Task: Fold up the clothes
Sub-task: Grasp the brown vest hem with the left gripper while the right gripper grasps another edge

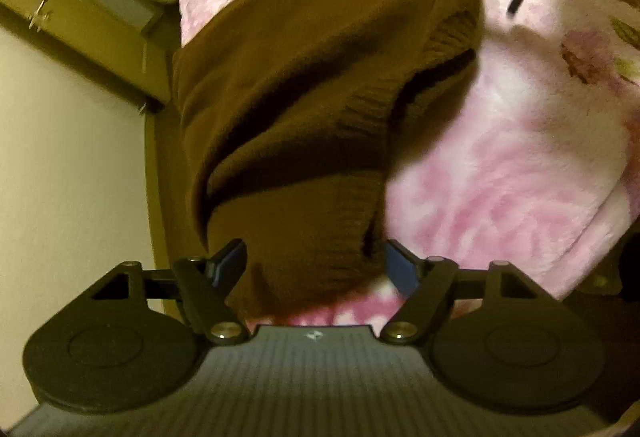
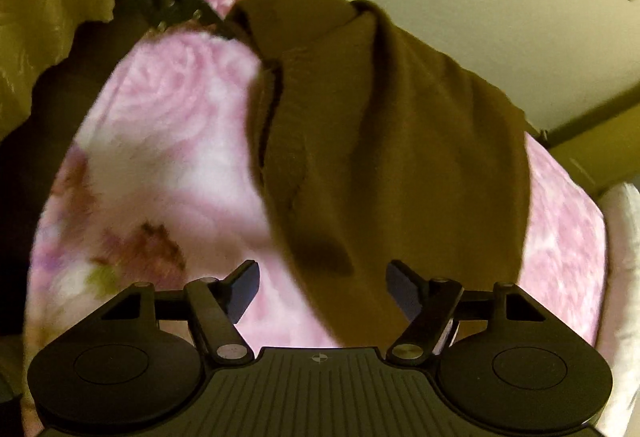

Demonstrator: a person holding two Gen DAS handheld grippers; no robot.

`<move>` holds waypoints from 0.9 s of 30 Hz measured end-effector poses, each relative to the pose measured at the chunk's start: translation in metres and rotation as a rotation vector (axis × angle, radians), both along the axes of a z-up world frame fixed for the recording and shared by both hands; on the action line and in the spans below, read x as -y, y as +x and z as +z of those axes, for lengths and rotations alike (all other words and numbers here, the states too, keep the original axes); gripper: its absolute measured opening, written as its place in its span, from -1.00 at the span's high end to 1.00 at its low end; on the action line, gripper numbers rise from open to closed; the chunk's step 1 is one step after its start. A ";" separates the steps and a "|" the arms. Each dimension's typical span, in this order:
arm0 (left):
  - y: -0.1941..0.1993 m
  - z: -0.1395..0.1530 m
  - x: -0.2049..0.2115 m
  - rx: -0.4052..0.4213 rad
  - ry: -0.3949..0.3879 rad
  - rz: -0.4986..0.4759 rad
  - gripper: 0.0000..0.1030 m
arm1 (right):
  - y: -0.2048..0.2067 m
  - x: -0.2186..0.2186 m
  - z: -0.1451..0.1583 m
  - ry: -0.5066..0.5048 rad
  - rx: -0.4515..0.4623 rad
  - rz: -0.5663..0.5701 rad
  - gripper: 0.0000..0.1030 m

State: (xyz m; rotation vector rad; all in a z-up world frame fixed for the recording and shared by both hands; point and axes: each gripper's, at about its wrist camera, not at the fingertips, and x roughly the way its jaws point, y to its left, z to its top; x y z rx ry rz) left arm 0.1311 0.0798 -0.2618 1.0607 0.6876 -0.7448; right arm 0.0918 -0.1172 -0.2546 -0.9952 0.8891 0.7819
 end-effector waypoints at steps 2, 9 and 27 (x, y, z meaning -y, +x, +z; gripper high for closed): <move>0.006 0.001 -0.006 -0.026 -0.037 -0.018 -0.28 | 0.005 -0.008 -0.012 -0.003 -0.002 0.029 -0.44; 0.030 0.017 -0.011 -0.063 -0.142 0.082 0.78 | 0.028 -0.015 -0.019 0.062 0.016 0.045 0.47; -0.090 0.156 0.169 0.226 -0.488 -0.019 0.82 | -0.075 0.205 0.116 0.321 0.321 -0.238 0.84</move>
